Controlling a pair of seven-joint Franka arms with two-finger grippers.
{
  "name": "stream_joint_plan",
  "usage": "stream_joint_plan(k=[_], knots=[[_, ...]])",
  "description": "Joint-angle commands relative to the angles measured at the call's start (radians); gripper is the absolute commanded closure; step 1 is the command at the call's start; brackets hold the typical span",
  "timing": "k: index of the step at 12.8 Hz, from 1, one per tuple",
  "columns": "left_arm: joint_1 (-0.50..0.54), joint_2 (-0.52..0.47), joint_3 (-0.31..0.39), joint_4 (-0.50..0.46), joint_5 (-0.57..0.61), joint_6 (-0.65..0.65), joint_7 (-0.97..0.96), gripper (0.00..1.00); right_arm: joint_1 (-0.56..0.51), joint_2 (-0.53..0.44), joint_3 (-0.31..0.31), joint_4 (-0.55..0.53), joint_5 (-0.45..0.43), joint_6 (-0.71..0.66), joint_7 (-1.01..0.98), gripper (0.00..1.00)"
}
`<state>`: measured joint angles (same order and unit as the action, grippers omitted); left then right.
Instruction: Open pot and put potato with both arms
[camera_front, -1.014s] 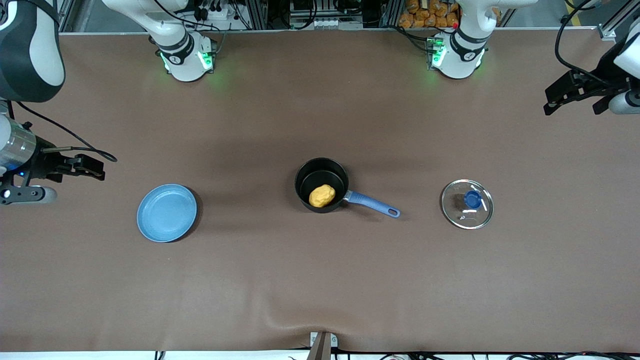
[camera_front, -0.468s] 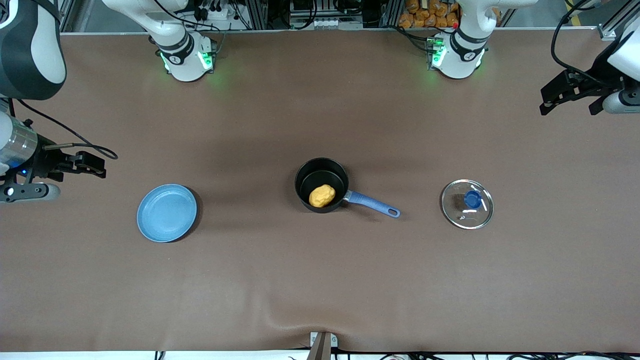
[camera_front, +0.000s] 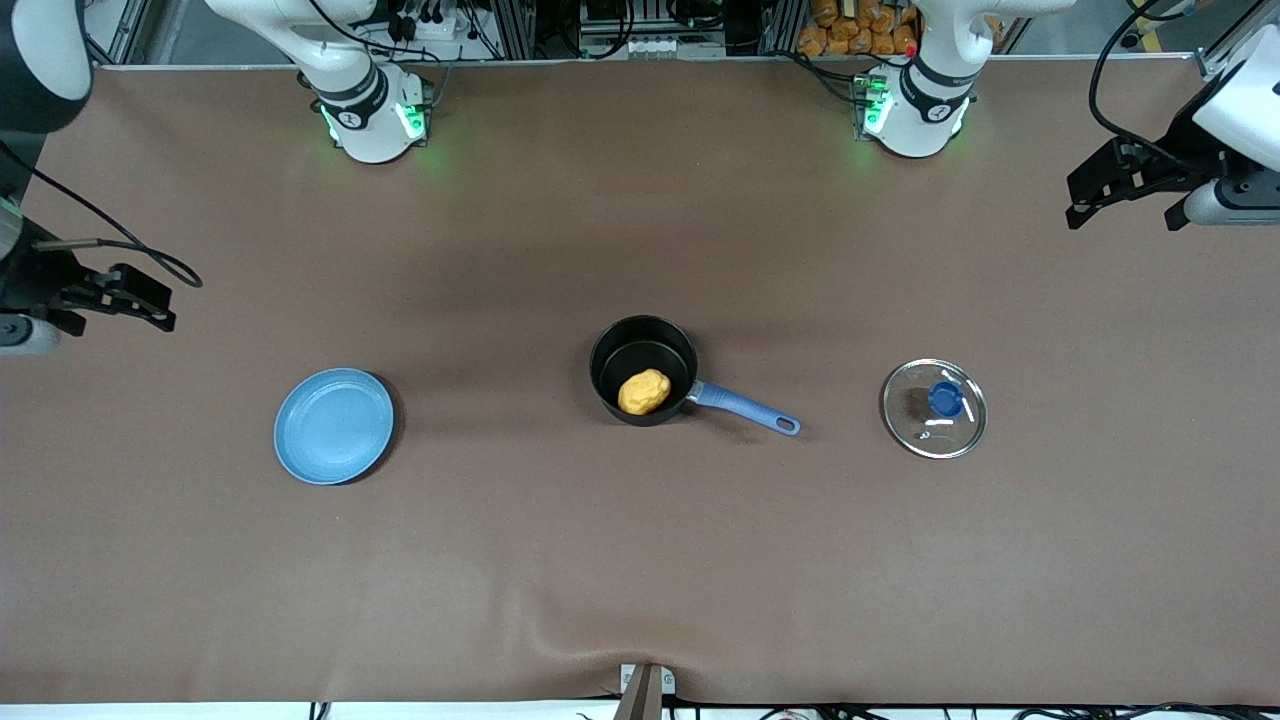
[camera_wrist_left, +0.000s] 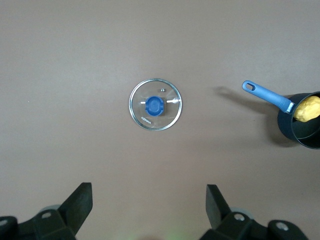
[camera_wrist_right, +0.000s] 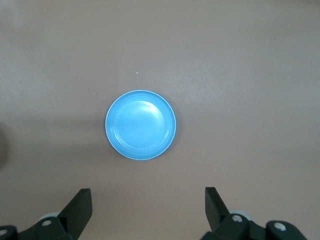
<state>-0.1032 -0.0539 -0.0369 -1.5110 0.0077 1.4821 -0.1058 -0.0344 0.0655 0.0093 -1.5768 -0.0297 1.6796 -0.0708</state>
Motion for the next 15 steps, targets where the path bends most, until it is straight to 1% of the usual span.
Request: stream_joint_plan(k=[1,3,5,10,11,13,15], knots=[[0.013,-0.011,-0.005,-0.008,-0.018,0.009,0.009,0.00,-0.024,-0.033,0.004,-0.042,0.043,0.014,-0.018,0.00],[0.040,-0.011,-0.024,-0.012,-0.020,0.010,0.009,0.00,-0.024,-0.039,0.003,-0.040,0.048,0.020,-0.020,0.00],[0.095,-0.012,-0.084,-0.012,-0.018,0.010,0.009,0.00,-0.025,-0.049,0.001,-0.040,0.048,0.023,-0.021,0.00],[0.097,0.002,-0.087,-0.026,-0.017,0.012,-0.005,0.00,-0.033,-0.053,-0.002,-0.042,0.048,0.025,-0.021,0.00],[0.097,0.005,-0.087,-0.046,-0.015,0.038,-0.005,0.00,-0.030,-0.052,-0.002,-0.040,0.048,0.025,-0.021,0.00],[0.097,0.003,-0.087,-0.121,-0.015,0.113,-0.005,0.00,-0.021,-0.052,-0.011,-0.042,0.048,0.025,-0.023,0.00],[0.097,0.003,-0.087,-0.175,-0.015,0.170,-0.005,0.00,0.013,-0.052,-0.041,-0.042,0.048,0.026,-0.023,0.00]])
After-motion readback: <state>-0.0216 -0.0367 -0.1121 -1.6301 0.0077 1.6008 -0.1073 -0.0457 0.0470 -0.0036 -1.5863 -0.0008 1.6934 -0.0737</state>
